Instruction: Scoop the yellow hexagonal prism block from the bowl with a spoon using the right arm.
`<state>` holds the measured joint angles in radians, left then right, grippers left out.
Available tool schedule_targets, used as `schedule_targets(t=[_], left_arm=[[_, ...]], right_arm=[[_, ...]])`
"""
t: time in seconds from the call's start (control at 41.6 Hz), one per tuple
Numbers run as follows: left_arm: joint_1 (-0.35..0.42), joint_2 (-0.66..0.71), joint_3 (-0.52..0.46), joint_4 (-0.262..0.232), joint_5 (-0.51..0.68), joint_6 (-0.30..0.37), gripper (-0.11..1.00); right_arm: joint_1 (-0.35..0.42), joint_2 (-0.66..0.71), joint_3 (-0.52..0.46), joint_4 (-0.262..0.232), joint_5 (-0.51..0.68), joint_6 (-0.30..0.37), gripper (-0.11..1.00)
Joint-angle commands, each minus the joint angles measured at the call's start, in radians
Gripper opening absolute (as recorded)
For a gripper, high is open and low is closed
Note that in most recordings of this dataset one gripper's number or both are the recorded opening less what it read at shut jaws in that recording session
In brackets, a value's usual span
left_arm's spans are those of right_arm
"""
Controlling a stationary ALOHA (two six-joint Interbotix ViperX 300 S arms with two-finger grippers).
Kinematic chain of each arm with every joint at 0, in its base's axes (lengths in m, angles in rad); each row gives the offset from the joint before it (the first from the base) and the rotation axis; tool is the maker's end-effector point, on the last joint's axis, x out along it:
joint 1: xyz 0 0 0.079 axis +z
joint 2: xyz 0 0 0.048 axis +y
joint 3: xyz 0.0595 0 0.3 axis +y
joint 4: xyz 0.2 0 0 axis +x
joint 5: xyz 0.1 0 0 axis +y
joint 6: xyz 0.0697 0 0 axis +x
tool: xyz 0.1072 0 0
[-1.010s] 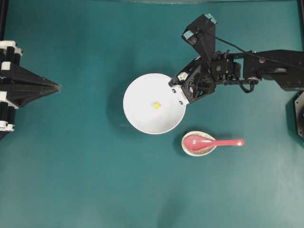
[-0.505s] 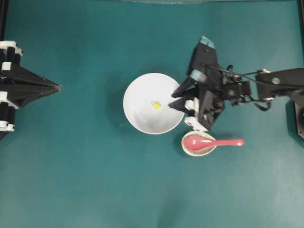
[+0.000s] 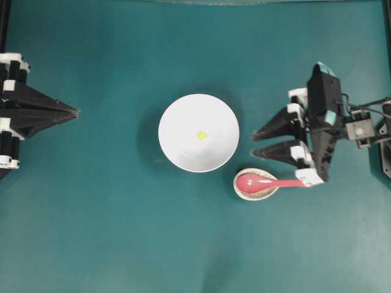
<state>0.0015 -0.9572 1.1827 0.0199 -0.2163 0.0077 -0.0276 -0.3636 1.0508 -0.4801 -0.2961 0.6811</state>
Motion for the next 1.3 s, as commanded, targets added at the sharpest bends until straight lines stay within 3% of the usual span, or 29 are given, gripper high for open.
schedule_targets(t=[0.0,0.505,0.649,0.793,0.986,1.082,1.274], left_arm=[[0.000,0.012,-0.014,0.003,-0.006,-0.003,0.00],[0.000,0.038,-0.014,0.003,-0.017,-0.002,0.00],[0.000,0.038,-0.012,0.002,-0.026,-0.002,0.00],[0.000,0.038,-0.012,0.002,-0.035,-0.002,0.00],[0.000,0.038,-0.012,0.002,-0.035,-0.002,0.00],[0.000,0.038,-0.012,0.003,-0.037,0.000,0.00],[0.000,0.038,-0.012,0.003,-0.040,0.002,0.00]], right_arm=[[0.015,-0.014,0.020,-0.002,-0.041,-0.002,0.43],[0.038,0.038,0.153,0.006,-0.253,-0.006,0.43],[0.038,0.098,0.187,0.043,-0.374,-0.049,0.43],[0.038,0.160,0.227,0.146,-0.535,-0.186,0.43],[0.083,0.272,0.310,0.345,-0.853,-0.376,0.43],[0.146,0.334,0.330,0.439,-0.962,-0.419,0.43],[0.295,0.463,0.308,0.621,-1.023,-0.454,0.43]])
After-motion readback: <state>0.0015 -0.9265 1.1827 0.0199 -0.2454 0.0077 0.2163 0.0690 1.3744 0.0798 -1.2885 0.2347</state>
